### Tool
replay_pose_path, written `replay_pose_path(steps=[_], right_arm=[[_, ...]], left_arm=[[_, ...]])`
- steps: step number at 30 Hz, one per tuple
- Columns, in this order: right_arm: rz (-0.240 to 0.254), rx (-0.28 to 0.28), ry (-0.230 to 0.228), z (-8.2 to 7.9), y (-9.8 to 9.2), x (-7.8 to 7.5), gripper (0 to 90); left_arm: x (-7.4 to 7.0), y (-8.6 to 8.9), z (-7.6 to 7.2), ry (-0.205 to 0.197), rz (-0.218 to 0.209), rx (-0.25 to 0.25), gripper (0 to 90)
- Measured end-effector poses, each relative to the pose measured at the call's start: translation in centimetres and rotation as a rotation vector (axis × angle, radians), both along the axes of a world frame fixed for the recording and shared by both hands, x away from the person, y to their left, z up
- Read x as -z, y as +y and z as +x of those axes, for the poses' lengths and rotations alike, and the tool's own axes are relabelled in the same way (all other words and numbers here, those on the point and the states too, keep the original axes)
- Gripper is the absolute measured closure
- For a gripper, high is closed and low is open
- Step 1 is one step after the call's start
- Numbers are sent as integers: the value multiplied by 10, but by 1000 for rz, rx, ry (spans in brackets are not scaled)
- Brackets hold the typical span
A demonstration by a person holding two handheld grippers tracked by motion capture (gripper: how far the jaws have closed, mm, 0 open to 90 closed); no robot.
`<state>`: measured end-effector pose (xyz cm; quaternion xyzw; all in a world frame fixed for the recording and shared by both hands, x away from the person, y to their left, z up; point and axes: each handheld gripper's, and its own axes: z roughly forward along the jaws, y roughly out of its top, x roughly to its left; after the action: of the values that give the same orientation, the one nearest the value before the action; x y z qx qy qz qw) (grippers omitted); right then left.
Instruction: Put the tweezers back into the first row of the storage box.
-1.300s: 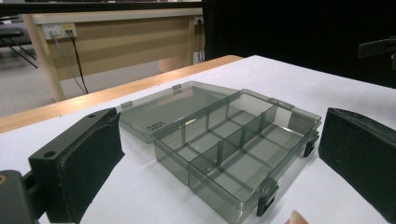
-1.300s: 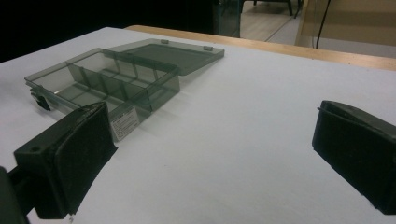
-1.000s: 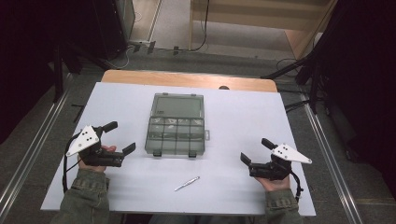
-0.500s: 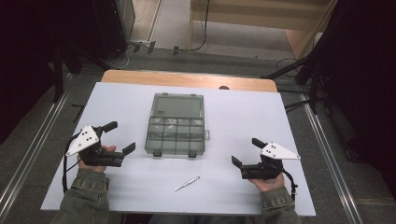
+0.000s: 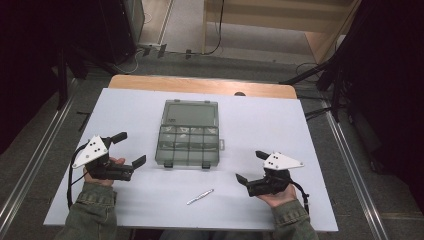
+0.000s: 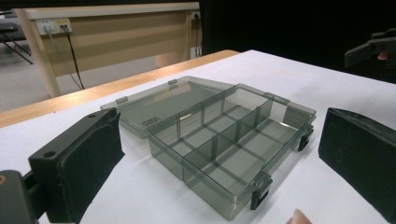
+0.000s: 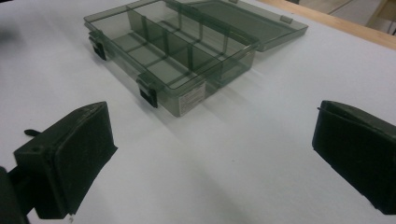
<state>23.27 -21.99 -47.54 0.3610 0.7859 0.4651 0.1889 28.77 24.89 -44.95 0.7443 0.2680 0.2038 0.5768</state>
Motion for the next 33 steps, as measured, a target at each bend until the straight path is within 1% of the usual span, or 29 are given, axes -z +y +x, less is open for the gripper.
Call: replay_pose_path(steps=[4, 8, 9, 10, 12, 14, 16, 23, 24, 27, 28, 29, 30, 33], right_arm=[[-8, -16, 10, 1, 4, -1, 0], [-29, -59, 32, 4, 12, -1, 0], [-49, -81, 48, 5, 17, -1, 0], [-49, -81, 48, 5, 17, -1, 0], [-76, -106, 64, 7, 24, -1, 0], [-107, -131, 58, 9, 30, 0, 0], [-138, -155, 68, 11, 36, -1, 0], [-199, -232, 109, 20, 54, -6, 0], [-219, -261, 115, 22, 60, -8, 0], [-237, -291, 127, 23, 67, -8, 0], [-252, -308, 135, 24, 70, -9, 0], [-280, -330, 149, 24, 77, -9, 0], [-280, -330, 149, 24, 77, -9, 0], [-310, -360, 160, 24, 87, -10, 0]], left_arm=[[1, 0, 1, 2, 1, 0, 0], [0, 1, 2, -3, -4, -6, 0], [0, 1, 2, -4, -6, -8, 0], [0, 1, 2, -3, -8, -9, 0], [0, 1, 2, -4, -9, -9, 0], [0, 1, 2, -4, -9, -9, 0], [0, 1, 2, -6, -12, -7, 0], [2, 0, 4, 5, -9, -2, 0], [2, 0, 4, 4, -9, -2, 0], [2, 0, 5, 4, -12, -4, 0], [2, 0, 5, 4, -14, -4, 0], [2, 1, 5, 2, -13, -4, 0], [2, 1, 5, 2, -13, -4, 0], [1, 1, 4, -2, -13, -5, 0]])
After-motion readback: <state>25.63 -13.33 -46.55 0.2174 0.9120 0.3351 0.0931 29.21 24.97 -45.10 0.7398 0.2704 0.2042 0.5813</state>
